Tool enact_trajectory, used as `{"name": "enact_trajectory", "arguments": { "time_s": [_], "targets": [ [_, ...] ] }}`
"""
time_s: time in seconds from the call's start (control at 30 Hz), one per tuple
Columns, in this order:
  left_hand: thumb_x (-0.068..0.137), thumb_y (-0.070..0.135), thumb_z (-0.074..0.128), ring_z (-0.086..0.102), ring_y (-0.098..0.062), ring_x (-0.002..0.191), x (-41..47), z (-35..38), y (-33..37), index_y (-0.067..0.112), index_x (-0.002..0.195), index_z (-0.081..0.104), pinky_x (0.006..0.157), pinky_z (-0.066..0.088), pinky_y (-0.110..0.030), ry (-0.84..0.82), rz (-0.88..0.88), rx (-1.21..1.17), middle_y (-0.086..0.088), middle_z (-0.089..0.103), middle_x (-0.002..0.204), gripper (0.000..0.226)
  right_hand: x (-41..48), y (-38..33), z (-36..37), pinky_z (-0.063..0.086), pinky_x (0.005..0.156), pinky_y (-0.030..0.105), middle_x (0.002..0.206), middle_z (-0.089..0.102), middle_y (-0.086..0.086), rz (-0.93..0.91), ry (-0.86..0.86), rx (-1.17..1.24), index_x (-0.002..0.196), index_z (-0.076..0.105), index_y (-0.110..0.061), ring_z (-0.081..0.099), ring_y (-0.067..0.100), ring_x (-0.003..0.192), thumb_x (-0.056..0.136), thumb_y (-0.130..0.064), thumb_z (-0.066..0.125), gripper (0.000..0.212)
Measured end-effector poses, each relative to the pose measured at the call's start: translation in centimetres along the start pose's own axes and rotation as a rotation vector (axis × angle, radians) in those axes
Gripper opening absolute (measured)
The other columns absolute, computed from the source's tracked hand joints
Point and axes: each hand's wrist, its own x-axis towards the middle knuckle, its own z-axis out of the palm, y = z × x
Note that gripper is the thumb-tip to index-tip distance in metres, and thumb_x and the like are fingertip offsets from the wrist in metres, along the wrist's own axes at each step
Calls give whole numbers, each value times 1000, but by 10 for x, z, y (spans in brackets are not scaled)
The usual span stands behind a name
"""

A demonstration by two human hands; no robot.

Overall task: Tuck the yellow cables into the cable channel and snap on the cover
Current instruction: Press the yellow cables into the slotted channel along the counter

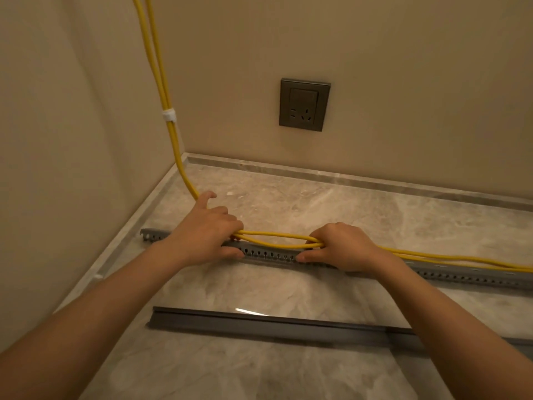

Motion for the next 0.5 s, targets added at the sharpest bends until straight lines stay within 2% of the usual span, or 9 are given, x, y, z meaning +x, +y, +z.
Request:
{"name": "enact_trajectory", "arguments": {
  "time_s": [0.1, 0.23, 0.37, 0.5],
  "targets": [
    [88, 56, 44, 55, -10, 97, 3, 1, 4, 32, 103, 58, 106, 10, -41, 31, -3, 11, 12, 66, 93, 32, 1, 5, -2, 36, 49, 24, 63, 61, -6, 38, 41, 48, 76, 67, -24, 55, 8, 61, 73, -65, 59, 42],
    [91, 50, 44, 56, -9, 97, 10, 1, 2, 32, 102, 60, 106, 10, -39, 15, -27, -15, 10, 66, 91, 27, 1, 5, -2, 34, 47, 24, 62, 61, -8, 53, 117, 93, 81, 70, -30, 55, 7, 60, 75, -64, 59, 36],
    [93, 48, 41, 55, -10, 99, 15, 4, 2, 32, 104, 59, 107, 13, -40, 28, -27, 0, 12, 66, 96, 27, 0, 3, 1, 36, 52, 24, 83, 66, -10, 48, 225, 44, 101, 65, -36, 55, 10, 73, 78, -61, 58, 35],
    [91, 53, 39, 53, -11, 104, 13, 8, 2, 31, 113, 56, 107, 14, -40, 60, 7, 26, 13, 65, 103, 35, -1, 5, 8, 31, 51, 26, 72, 60, -7, 19, 250, -118, 83, 63, -27, 49, 11, 63, 85, -59, 48, 36]
  ]
}}
